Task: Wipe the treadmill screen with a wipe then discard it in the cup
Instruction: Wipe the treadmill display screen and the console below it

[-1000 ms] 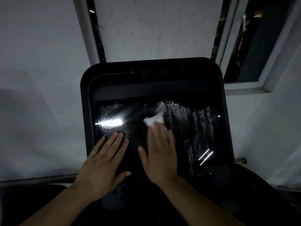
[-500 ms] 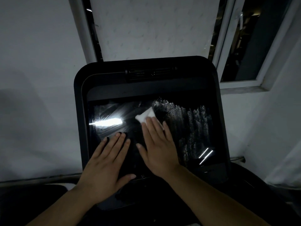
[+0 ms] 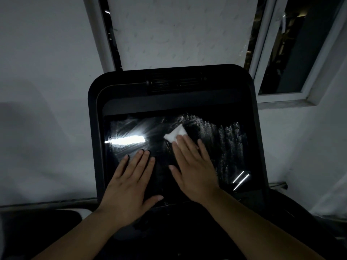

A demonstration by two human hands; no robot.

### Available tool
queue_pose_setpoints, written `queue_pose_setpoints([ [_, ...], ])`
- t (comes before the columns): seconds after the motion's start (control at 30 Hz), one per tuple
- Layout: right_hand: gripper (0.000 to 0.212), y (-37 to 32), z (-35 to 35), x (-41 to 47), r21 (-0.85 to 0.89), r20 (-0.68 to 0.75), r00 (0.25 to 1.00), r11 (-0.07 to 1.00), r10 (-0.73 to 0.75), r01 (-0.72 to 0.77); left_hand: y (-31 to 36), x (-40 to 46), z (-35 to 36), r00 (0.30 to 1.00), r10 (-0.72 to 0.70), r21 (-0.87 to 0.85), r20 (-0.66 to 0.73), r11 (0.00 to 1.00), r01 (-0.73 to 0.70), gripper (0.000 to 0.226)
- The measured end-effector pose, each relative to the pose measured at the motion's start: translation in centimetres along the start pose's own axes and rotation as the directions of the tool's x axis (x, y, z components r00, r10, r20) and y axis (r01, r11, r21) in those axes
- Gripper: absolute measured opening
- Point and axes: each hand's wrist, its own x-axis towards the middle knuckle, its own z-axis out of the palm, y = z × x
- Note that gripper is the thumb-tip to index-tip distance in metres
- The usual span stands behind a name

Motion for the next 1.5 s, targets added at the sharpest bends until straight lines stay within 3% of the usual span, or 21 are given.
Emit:
queue_pose_setpoints([
  [0.2,0.071,0.9,-0.6,3.8,0.020,-0.021,0.976,0.976,0.216,-0.215,0.5,0.3,0.3,1.000,-0.013,0.018,0.008,1.000,0.012,0.097],
  [0.3,0.070,-1.2,-0.4,2.0,0.061,-0.001,0.999,0.997,0.045,-0.044,0.5,0.4,0.5,1.000,-0.015,0.028,0.006,0.999,0.015,0.096],
  [0.4,0.066,0.4,-0.5,0.1,-0.012,0.018,0.996,0.996,-0.084,0.084,0.4,0.5,0.4,1.000,-0.008,0.038,0.007,0.999,0.008,0.096],
  [0.57,0.070,2.3,-1.0,4.1,-0.028,-0.004,0.981,0.981,0.194,-0.194,0.5,0.4,0.1,1.000,-0.014,0.052,0.010,0.999,0.013,0.095],
  [0.63,0.070,0.2,-0.9,4.1,0.034,0.003,0.993,0.993,0.116,-0.116,0.4,0.4,0.1,1.000,-0.014,0.041,-0.002,0.999,0.014,0.094],
  [0.77,0.066,-0.1,-0.6,0.3,-0.009,0.052,0.976,0.978,-0.210,0.211,0.1,0.2,0.1,1.000,-0.001,0.039,-0.006,0.999,0.002,0.094],
  [0.83,0.065,2.2,-0.6,1.2,-0.074,0.047,0.991,0.989,-0.122,0.125,0.0,0.2,0.1,1.000,-0.008,0.051,0.004,0.999,0.007,0.094],
  [0.97,0.071,3.2,-1.5,5.6,-0.038,0.028,0.955,0.955,0.294,-0.293,0.3,0.3,0.3,1.000,-0.016,0.049,0.009,0.999,0.016,0.094],
  [1.0,0.071,2.0,-1.5,6.0,0.000,0.031,0.955,0.956,0.295,-0.295,0.4,0.3,0.3,1.000,-0.016,0.045,0.001,0.999,0.016,0.094],
  [1.13,0.068,-0.8,-0.9,4.2,0.057,0.006,0.998,0.996,0.069,-0.069,0.3,0.2,0.4,1.000,-0.006,0.052,-0.017,0.999,0.007,0.094],
  [1.3,0.072,3.6,-1.4,5.7,0.020,-0.006,0.908,0.908,0.419,-0.419,0.3,0.3,0.3,1.000,-0.021,0.061,0.005,0.998,0.021,0.094],
  [1.37,0.071,1.3,-1.5,6.5,0.075,-0.024,0.933,0.931,0.360,-0.357,0.4,0.3,0.3,1.000,-0.021,0.054,0.000,0.998,0.021,0.094],
  [1.43,0.066,-1.9,-1.0,5.8,0.115,-0.034,0.989,0.983,0.146,-0.141,0.4,0.3,0.3,1.000,-0.017,0.047,-0.004,0.999,0.018,0.094],
  [1.5,0.063,-3.0,-1.1,4.4,0.100,-0.009,0.999,0.994,-0.049,0.050,0.3,0.3,0.3,1.000,-0.009,0.050,0.007,0.999,0.009,0.093],
])
